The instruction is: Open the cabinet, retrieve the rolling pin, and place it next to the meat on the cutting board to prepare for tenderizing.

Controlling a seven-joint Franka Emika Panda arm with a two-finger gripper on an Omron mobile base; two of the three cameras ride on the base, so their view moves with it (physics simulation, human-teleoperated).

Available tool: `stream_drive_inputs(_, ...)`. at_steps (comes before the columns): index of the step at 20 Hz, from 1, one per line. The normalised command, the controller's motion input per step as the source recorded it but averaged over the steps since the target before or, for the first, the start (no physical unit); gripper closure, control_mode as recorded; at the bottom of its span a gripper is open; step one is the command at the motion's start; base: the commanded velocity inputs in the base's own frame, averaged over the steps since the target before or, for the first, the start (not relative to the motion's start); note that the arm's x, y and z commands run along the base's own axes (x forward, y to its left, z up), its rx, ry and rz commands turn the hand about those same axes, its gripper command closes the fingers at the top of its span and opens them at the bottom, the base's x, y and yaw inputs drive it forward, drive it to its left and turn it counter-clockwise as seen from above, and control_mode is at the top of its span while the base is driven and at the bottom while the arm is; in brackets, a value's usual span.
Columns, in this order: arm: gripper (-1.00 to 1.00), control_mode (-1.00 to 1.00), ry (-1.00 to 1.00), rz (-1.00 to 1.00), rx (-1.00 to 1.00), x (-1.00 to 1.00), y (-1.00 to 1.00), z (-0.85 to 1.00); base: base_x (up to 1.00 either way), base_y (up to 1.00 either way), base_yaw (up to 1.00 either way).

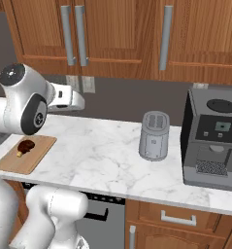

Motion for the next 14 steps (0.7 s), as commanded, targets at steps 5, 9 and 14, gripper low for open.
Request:
stream_drive_inputs(5, -1.0, -1.0, -0.34, 0.0, 0.0, -0.13, 0.15, 0.6, 0.0, 0.0, 0.0)
stream_drive_inputs(9, -1.0, -1.0, -0.31, 0.0, 0.02, -0.02, 0.04, 0.71, 0.0, 0.0, 0.0)
stream_drive_inputs(14, -1.0, -1.0, -0.21, 0.0, 0.08, 0.0, 0.0, 0.73, 0.0, 0.0, 0.0)
